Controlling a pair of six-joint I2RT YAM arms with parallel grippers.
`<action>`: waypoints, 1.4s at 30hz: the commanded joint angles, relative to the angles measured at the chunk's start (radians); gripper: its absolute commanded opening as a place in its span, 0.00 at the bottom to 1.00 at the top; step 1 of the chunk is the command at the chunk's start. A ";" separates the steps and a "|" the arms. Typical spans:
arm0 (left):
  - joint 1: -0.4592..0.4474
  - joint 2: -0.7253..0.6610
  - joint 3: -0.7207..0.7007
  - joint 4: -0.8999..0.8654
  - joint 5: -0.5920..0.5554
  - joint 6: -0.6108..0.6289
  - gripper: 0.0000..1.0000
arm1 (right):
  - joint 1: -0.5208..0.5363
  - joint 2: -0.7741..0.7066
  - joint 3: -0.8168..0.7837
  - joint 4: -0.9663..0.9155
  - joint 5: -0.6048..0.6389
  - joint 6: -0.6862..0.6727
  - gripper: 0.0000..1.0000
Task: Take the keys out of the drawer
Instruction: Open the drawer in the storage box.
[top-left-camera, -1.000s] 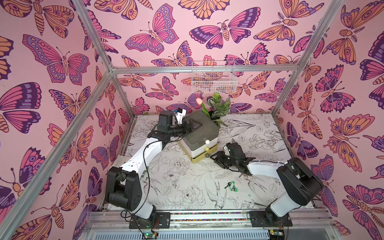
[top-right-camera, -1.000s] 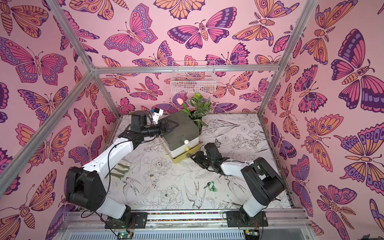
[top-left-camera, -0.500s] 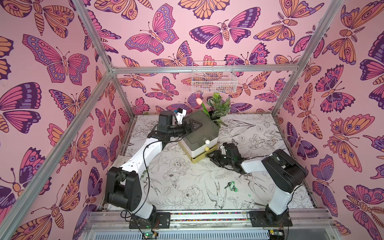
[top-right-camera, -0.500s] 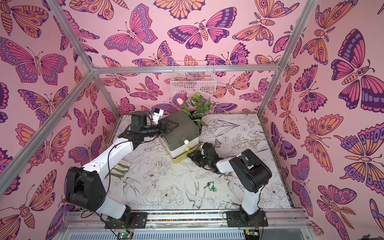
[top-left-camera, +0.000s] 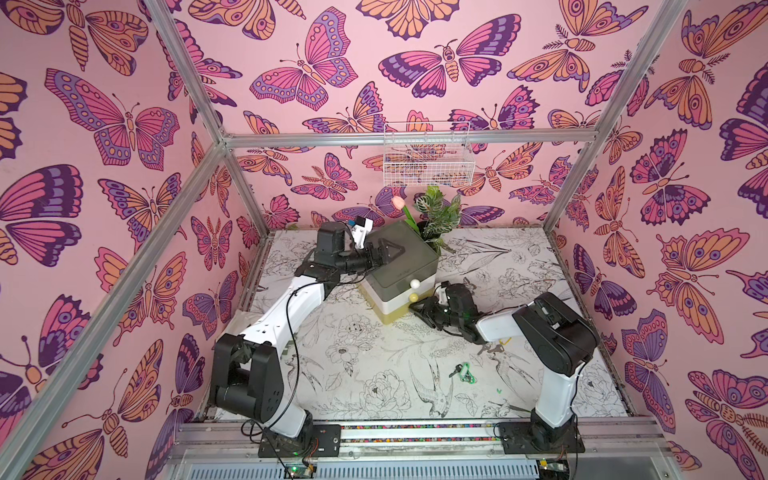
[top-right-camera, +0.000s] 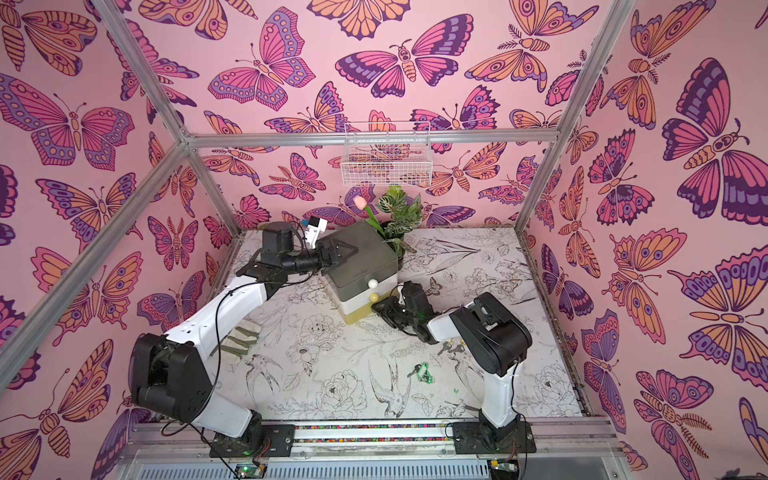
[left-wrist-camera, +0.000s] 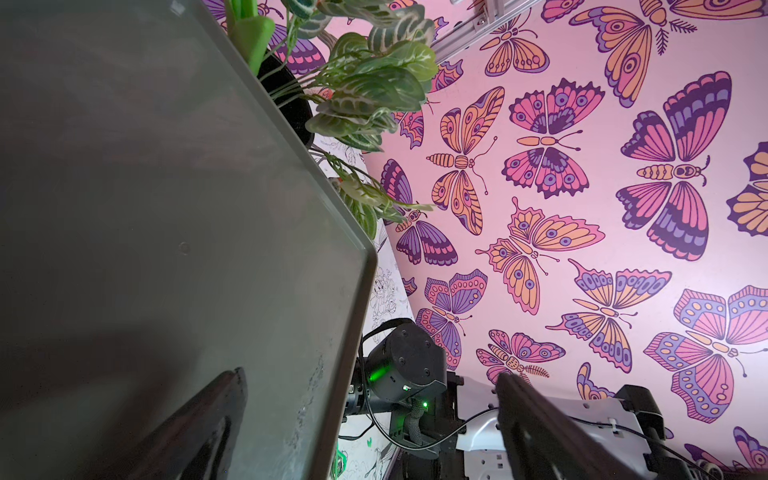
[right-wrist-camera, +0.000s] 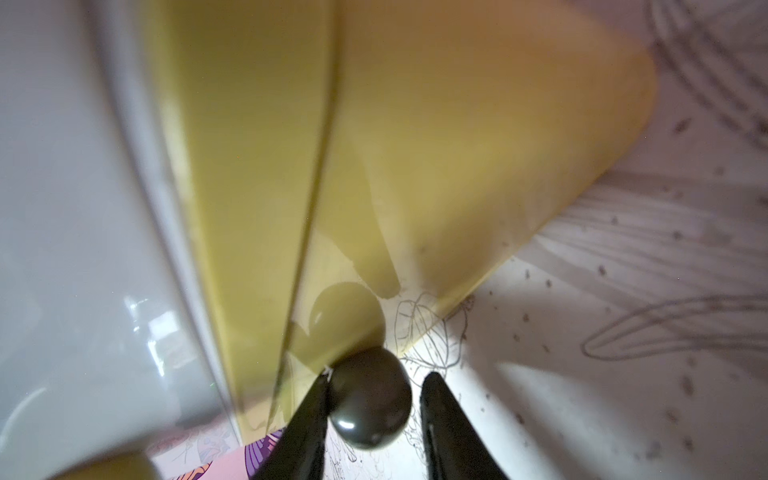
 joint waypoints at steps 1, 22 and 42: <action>-0.001 0.040 -0.063 -0.115 0.002 0.015 0.99 | -0.004 0.022 0.020 0.035 0.021 0.001 0.30; 0.012 0.038 -0.084 -0.140 0.000 0.054 1.00 | -0.003 -0.254 -0.210 -0.131 0.061 -0.061 0.13; 0.022 0.043 -0.095 -0.145 0.017 0.071 1.00 | -0.002 -0.613 -0.430 -0.394 0.132 -0.124 0.14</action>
